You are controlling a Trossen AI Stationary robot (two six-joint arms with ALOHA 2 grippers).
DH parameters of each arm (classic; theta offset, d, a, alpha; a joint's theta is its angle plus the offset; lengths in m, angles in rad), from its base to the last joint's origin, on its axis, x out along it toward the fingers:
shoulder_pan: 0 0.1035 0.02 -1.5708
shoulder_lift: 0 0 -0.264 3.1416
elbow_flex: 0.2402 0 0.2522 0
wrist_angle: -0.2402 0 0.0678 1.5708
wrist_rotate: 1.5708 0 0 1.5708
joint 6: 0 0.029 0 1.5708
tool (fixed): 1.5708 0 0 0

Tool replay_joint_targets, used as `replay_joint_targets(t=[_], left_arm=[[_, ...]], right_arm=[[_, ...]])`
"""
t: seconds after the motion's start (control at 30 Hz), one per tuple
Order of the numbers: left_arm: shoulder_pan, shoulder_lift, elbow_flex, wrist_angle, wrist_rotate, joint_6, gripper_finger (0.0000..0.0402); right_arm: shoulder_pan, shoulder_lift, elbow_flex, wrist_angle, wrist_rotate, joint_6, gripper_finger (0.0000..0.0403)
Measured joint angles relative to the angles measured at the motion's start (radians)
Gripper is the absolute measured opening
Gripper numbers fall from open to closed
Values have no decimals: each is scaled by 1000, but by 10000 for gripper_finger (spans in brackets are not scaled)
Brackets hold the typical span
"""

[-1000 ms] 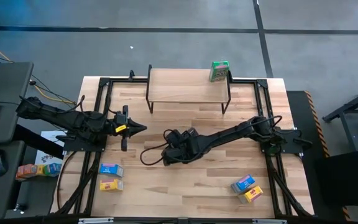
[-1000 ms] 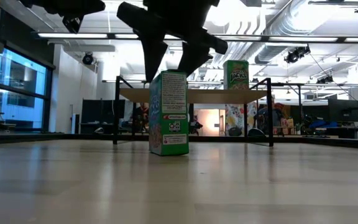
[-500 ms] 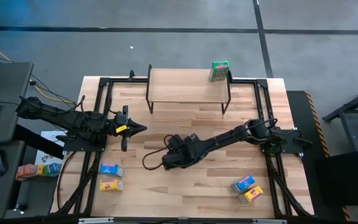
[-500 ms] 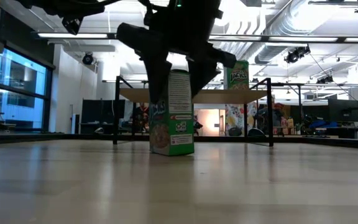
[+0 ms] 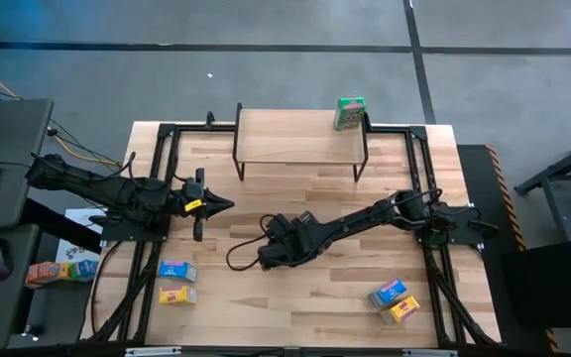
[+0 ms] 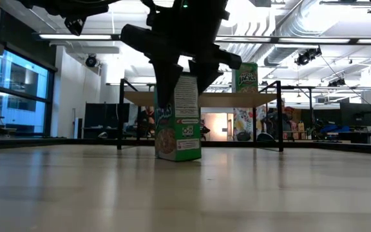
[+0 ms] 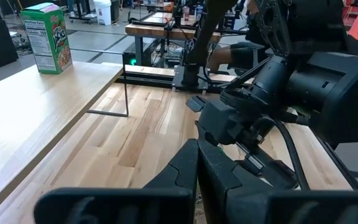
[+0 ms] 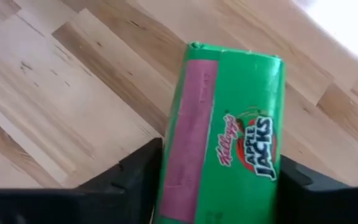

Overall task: Stack cereal on shelf
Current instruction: Put the green cereal box on the shelf

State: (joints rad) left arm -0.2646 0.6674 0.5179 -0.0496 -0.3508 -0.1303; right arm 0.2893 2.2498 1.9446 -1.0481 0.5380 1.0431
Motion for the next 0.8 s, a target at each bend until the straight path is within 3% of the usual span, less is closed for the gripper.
replay_joint_targets(t=[0.23,0.6,0.8], left_arm=[[0,0,0,-1,0,0,0],[0,0,0,-3,0,1,0],[0,0,0,-1,0,1,0]], right_arm=[[0,-38,0,-24,-58,-153,127],[-10,-341,1,-358,-101,-350,120],[-64,-521,1,-527,21,-460,119]])
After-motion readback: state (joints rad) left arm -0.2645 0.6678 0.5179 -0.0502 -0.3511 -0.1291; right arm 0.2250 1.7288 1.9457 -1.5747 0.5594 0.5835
